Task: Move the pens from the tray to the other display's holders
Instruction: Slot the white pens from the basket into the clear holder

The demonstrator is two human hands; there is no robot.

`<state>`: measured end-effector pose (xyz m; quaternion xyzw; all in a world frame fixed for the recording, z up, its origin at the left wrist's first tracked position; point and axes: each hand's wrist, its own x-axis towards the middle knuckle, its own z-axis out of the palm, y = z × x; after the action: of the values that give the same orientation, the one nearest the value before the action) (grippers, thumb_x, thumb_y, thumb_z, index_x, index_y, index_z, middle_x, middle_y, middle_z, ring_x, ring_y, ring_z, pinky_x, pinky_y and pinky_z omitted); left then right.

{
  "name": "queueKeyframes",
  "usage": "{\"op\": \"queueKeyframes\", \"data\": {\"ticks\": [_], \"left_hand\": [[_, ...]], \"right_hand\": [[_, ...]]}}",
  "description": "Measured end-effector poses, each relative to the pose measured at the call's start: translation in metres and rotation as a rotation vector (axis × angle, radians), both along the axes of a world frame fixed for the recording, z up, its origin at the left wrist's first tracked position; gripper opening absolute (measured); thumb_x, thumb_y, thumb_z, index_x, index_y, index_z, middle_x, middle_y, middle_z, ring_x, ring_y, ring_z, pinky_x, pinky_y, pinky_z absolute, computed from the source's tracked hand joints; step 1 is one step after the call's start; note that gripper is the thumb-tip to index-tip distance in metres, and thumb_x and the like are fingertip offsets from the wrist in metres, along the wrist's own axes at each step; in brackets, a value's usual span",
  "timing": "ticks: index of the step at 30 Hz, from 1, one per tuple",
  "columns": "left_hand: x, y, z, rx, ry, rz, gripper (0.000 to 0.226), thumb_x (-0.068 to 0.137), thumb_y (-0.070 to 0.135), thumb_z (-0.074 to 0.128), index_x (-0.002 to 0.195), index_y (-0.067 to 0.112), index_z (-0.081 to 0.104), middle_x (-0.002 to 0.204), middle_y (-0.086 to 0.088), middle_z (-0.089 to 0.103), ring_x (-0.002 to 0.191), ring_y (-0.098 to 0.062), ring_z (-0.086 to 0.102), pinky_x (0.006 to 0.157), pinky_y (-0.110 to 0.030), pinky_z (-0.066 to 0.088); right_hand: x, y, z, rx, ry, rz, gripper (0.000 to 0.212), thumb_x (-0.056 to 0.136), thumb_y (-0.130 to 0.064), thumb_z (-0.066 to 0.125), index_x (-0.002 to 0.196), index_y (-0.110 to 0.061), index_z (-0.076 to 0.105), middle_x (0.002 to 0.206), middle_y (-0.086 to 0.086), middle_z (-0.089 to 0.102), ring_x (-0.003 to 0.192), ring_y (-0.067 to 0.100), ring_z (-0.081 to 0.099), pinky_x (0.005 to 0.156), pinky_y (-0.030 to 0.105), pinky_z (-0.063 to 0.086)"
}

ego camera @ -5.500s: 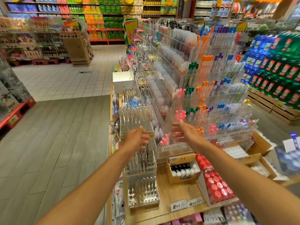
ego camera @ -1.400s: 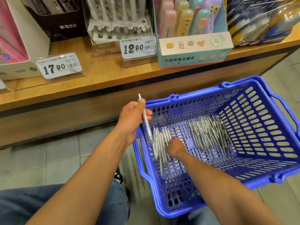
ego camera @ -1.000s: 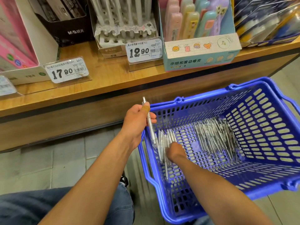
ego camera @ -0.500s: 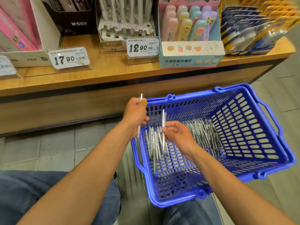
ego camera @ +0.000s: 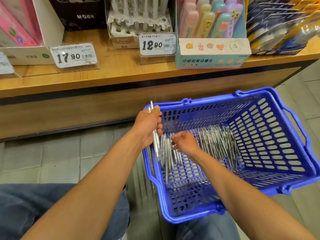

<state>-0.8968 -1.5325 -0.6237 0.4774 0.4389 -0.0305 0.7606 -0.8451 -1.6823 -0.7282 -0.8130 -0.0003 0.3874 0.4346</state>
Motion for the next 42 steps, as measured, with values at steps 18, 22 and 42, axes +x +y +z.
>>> {"op": "queueKeyframes", "data": {"ticks": [18, 22, 42], "left_hand": [[0.000, 0.004, -0.006, -0.014, 0.003, -0.032, 0.023, 0.105, 0.028, 0.048, 0.092, 0.010, 0.056, 0.059, -0.001, 0.048, 0.044, -0.011, 0.036, 0.041, -0.022, 0.031], [0.001, 0.001, -0.003, -0.007, 0.023, -0.047, 0.021, 0.105, 0.027, 0.049, 0.095, 0.010, 0.055, 0.061, -0.001, 0.046, 0.044, -0.010, 0.033, 0.040, -0.020, 0.028], [-0.001, -0.008, 0.002, -0.095, -0.090, -0.159, 0.041, 0.097, 0.044, 0.058, 0.068, 0.015, 0.054, 0.057, -0.002, 0.048, 0.045, -0.011, 0.043, 0.040, -0.022, 0.030]], "right_hand": [[-0.013, 0.004, -0.067, -0.505, -0.126, 0.380, 0.029, 0.095, -0.026, 0.057, 0.075, -0.011, 0.043, 0.069, 0.003, 0.049, 0.059, 0.018, 0.050, 0.048, 0.026, 0.039], [0.012, -0.019, -0.011, -0.127, -0.060, 0.102, 0.015, 0.096, -0.022, 0.058, 0.084, -0.013, 0.058, 0.078, 0.004, 0.063, 0.069, 0.016, 0.063, 0.068, 0.033, 0.056], [0.014, 0.025, 0.080, 0.520, -0.126, -0.004, 0.014, 0.089, -0.021, 0.068, 0.077, -0.015, 0.070, 0.065, -0.001, 0.067, 0.051, 0.009, 0.056, 0.048, 0.019, 0.045]]}}
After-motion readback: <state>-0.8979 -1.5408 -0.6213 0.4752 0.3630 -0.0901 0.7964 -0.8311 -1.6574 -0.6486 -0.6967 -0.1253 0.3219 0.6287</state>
